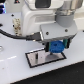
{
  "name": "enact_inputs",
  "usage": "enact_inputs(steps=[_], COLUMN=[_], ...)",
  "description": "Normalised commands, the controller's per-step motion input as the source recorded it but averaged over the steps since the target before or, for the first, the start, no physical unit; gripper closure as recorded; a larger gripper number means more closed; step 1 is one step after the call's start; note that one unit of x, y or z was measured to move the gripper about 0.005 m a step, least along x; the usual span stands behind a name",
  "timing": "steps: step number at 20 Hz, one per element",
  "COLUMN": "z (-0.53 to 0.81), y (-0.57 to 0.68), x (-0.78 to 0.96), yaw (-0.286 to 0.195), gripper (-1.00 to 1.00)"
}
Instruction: Insert the blue gear onto the right peg, followed by the red gear
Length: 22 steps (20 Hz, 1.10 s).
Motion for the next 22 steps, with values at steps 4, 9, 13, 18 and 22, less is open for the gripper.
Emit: enact_inputs(steps=[4, 9, 13, 18, 22], z=[0.35, 0.04, -0.12, -0.06, 0.37], y=[-0.16, -0.07, -0.16, -0.07, -0.03], x=[0.22, 0.07, 0.07, 0.14, 0.36], yaw=[0.0, 0.0, 0.0, 0.0, 0.0], gripper=[1.0, 1.0, 1.0, 1.0, 1.0])
